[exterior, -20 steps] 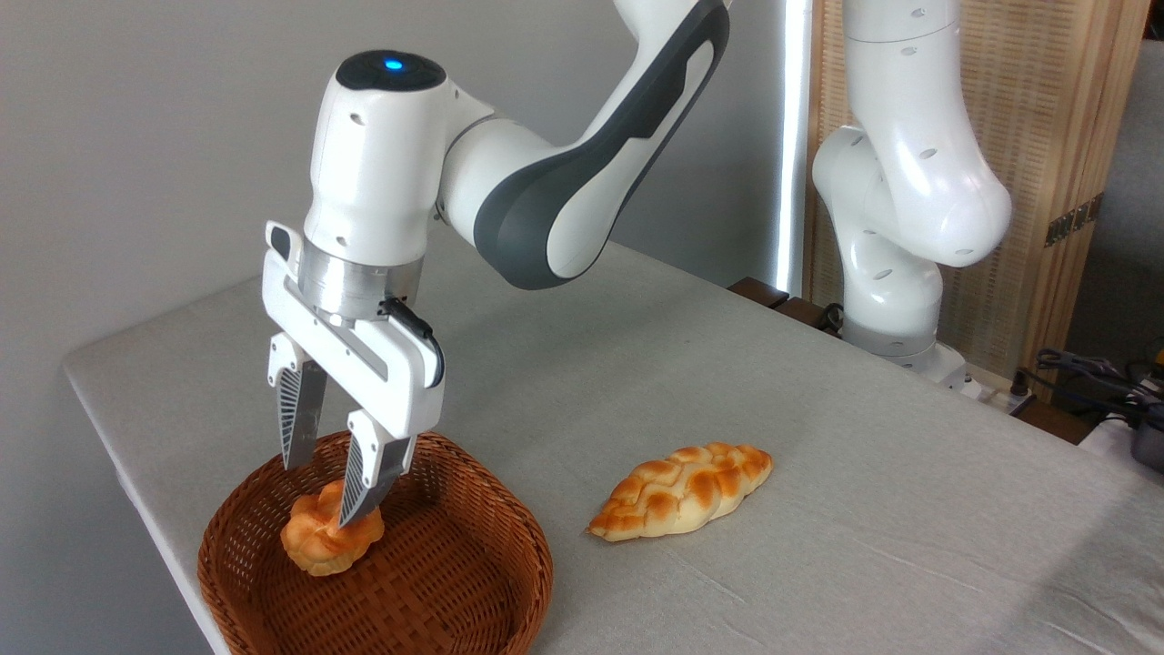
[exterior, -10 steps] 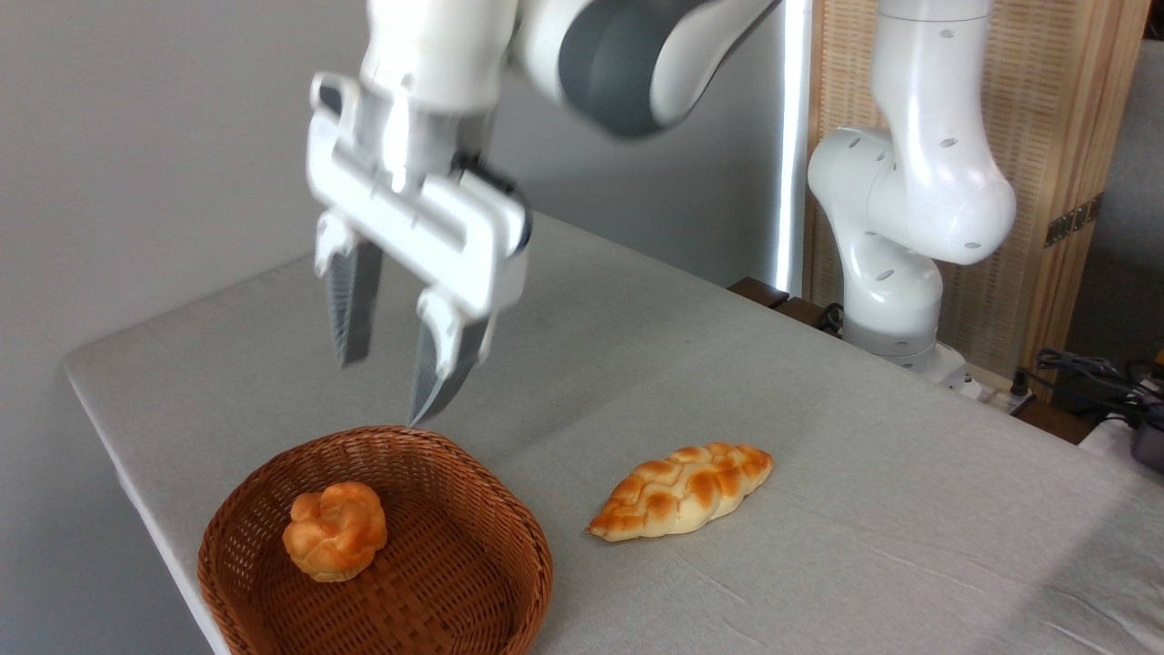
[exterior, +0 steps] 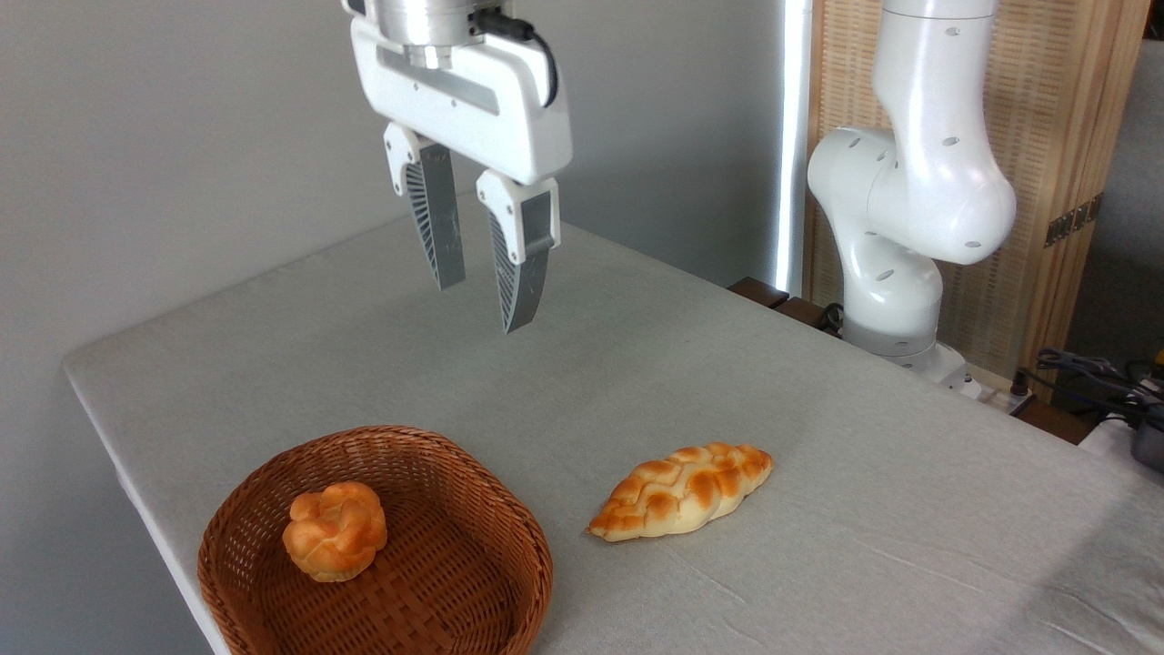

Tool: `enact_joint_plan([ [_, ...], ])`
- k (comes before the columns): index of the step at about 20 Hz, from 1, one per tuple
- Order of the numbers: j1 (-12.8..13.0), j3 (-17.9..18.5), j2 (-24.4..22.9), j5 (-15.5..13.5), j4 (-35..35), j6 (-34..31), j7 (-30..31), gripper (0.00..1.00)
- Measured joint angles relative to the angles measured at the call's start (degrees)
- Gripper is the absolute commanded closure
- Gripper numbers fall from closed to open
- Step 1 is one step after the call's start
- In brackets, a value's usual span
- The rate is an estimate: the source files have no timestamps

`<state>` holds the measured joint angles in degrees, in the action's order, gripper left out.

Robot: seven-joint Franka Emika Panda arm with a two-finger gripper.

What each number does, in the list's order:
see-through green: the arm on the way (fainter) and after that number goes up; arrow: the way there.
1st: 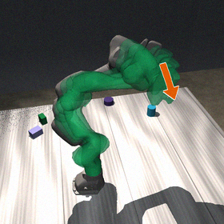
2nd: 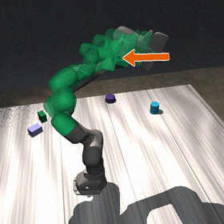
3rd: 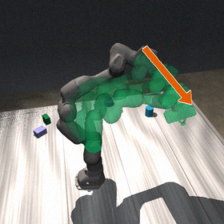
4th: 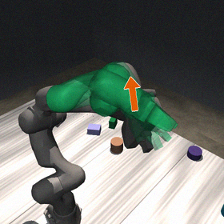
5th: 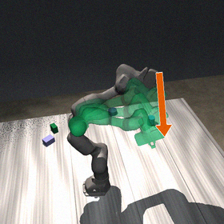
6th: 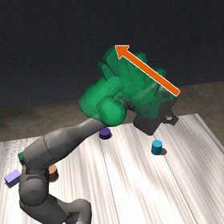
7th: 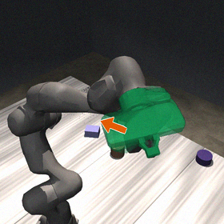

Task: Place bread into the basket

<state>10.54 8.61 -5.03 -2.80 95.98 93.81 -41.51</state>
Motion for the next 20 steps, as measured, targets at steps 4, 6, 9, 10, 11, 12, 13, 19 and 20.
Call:
enact_joint_plan([
  [4,0.0,-1.0,3.9,0.9,-3.3,-0.1,1.3,0.00],
  [6,-0.1,-1.4,5.1,0.9,-4.1,-0.1,1.3,0.00],
  [9,-2.5,-4.9,5.5,0.9,-4.6,-0.3,1.9,0.00],
  [10,-3.5,-6.1,5.5,0.9,-4.7,-0.5,2.1,0.00],
  [11,-4.1,-6.7,5.5,0.9,-4.7,-0.6,2.2,0.00],
  [12,-4.3,-6.9,5.5,0.9,-4.8,-0.8,2.2,0.00],
  [13,-4.5,-6.9,5.5,0.9,-4.8,-1.2,2.2,0.00],
  [19,-4.9,-6.9,5.5,0.9,-4.8,-2.6,2.2,0.00],
  [20,-5.0,-6.9,5.5,0.9,-4.8,-2.6,2.2,0.00],
])
